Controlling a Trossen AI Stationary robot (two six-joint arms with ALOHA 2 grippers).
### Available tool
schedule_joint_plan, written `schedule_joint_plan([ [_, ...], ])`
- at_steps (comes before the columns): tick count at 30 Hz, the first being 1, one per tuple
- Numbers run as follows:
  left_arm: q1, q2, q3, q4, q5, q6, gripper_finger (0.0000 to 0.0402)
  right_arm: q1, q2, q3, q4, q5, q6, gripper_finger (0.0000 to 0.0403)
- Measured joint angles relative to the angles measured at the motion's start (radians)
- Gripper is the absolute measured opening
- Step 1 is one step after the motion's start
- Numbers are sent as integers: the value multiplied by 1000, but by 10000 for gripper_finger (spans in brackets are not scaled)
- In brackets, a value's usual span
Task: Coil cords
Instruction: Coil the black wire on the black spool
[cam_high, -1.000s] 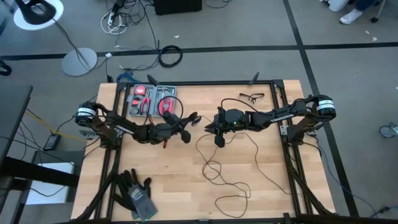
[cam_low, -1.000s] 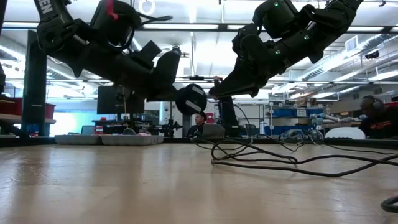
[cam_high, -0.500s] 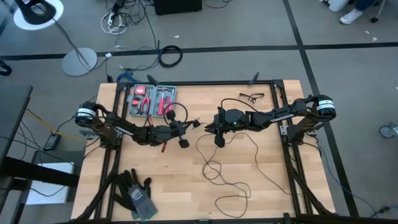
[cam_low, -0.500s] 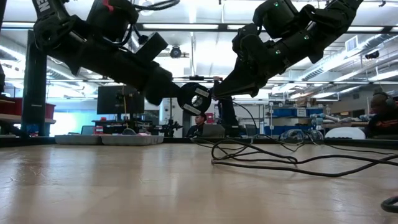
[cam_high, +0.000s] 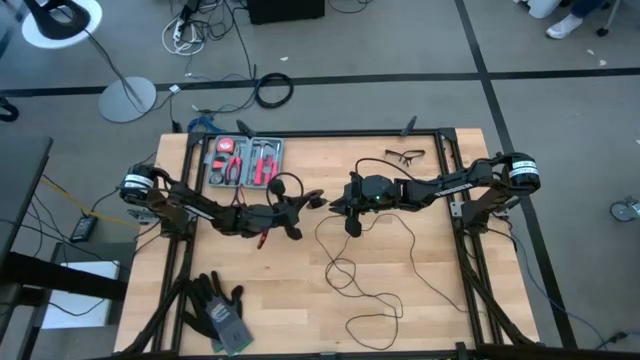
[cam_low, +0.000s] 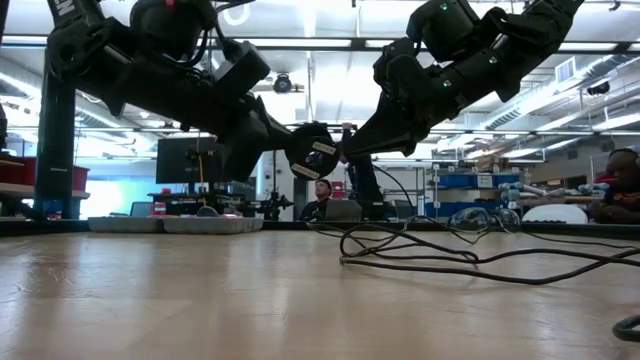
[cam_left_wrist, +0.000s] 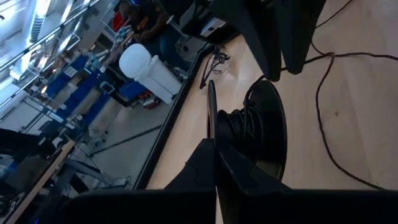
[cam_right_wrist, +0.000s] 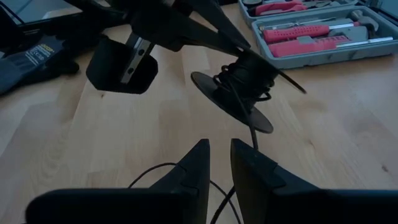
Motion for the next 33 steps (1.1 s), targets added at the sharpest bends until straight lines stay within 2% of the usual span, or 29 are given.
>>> schedule_joint_plan([
  [18,-8,0,0,8,3,-31,0,0,0,0,8,0,0,64],
  [24,-8,0,0,11,2,-138,0,1,0,0,30,0,2,64],
  [33,27,0,-31,9,-39,-539,0,3,0,0,22,-120,82,64],
])
